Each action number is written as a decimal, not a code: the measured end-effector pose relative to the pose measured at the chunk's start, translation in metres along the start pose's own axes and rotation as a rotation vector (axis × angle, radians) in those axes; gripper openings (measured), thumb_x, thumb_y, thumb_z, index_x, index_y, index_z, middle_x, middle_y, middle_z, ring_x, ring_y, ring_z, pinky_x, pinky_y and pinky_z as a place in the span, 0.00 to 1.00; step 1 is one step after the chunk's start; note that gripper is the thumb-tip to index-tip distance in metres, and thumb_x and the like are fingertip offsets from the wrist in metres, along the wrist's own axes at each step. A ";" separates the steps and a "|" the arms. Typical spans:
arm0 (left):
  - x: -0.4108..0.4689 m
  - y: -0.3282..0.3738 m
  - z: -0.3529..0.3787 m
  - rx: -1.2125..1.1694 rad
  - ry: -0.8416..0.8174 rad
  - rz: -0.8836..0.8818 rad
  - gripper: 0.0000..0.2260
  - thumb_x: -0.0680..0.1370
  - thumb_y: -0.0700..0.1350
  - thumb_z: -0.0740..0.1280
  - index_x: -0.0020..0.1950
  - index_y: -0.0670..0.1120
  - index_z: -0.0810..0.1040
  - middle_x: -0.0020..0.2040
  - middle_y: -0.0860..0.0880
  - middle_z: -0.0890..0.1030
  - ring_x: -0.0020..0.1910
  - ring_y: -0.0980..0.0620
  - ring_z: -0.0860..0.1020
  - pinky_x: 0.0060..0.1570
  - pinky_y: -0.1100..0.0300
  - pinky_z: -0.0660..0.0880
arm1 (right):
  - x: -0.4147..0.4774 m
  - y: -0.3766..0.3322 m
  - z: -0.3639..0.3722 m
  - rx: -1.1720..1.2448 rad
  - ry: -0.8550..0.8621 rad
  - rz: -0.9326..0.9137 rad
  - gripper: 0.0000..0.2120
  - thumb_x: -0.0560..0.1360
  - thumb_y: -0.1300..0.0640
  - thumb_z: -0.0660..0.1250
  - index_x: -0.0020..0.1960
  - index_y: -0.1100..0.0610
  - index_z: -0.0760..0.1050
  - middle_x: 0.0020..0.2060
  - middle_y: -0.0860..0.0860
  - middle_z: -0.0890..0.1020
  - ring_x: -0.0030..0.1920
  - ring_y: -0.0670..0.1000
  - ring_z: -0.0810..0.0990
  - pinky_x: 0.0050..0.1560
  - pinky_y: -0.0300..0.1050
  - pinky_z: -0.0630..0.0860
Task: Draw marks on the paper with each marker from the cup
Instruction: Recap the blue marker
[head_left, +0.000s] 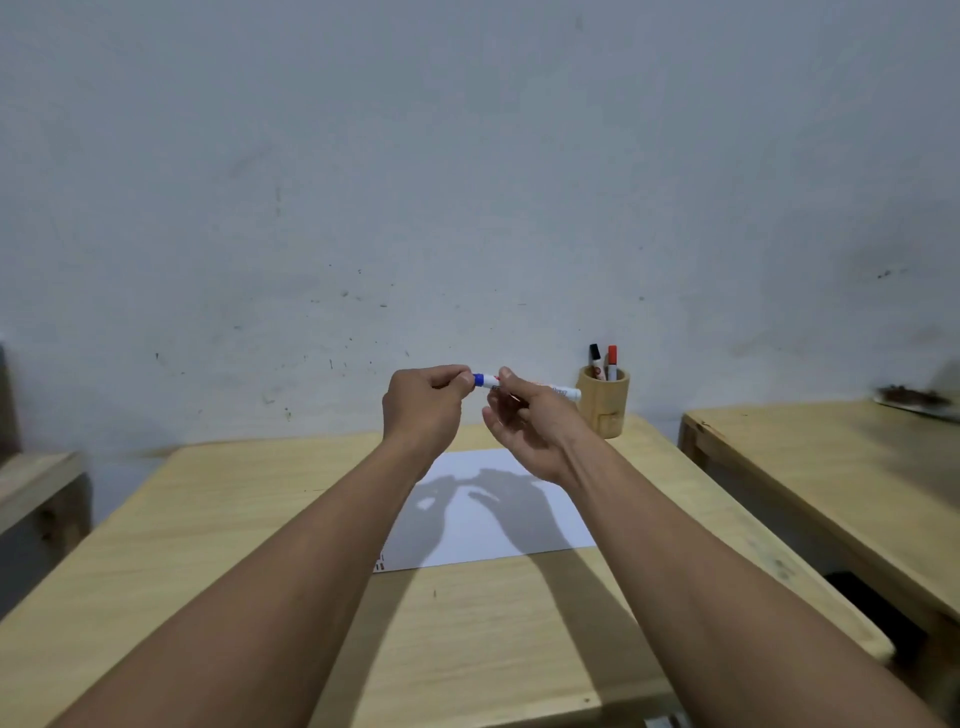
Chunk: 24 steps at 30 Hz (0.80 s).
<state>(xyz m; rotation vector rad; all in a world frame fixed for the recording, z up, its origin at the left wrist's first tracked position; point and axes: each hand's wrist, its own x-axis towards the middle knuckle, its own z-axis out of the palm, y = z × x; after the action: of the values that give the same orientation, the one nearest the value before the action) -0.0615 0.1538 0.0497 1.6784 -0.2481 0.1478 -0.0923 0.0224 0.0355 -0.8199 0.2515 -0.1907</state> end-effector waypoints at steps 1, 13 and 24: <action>-0.002 0.002 0.003 0.024 0.017 0.028 0.05 0.78 0.45 0.70 0.48 0.51 0.87 0.43 0.56 0.85 0.41 0.55 0.79 0.40 0.65 0.74 | -0.001 -0.001 0.002 0.039 0.022 0.016 0.06 0.79 0.63 0.72 0.52 0.65 0.79 0.36 0.55 0.80 0.37 0.48 0.80 0.44 0.43 0.82; 0.003 0.032 0.035 0.240 0.040 0.268 0.15 0.79 0.45 0.65 0.34 0.59 0.78 0.37 0.50 0.76 0.36 0.48 0.73 0.48 0.48 0.77 | -0.003 -0.027 -0.003 -0.521 0.152 -0.207 0.06 0.80 0.60 0.64 0.54 0.60 0.78 0.37 0.57 0.81 0.34 0.51 0.81 0.37 0.43 0.82; 0.032 0.019 0.111 0.193 -0.068 0.150 0.16 0.81 0.45 0.59 0.64 0.48 0.81 0.61 0.49 0.82 0.62 0.49 0.77 0.56 0.63 0.65 | 0.035 -0.087 -0.066 -1.095 0.308 -0.509 0.12 0.80 0.48 0.69 0.52 0.57 0.83 0.35 0.50 0.76 0.35 0.51 0.75 0.36 0.44 0.70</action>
<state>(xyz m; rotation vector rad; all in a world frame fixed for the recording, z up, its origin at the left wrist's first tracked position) -0.0406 0.0392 0.0618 1.8582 -0.4222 0.2324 -0.0842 -0.0904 0.0515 -1.9468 0.4423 -0.6931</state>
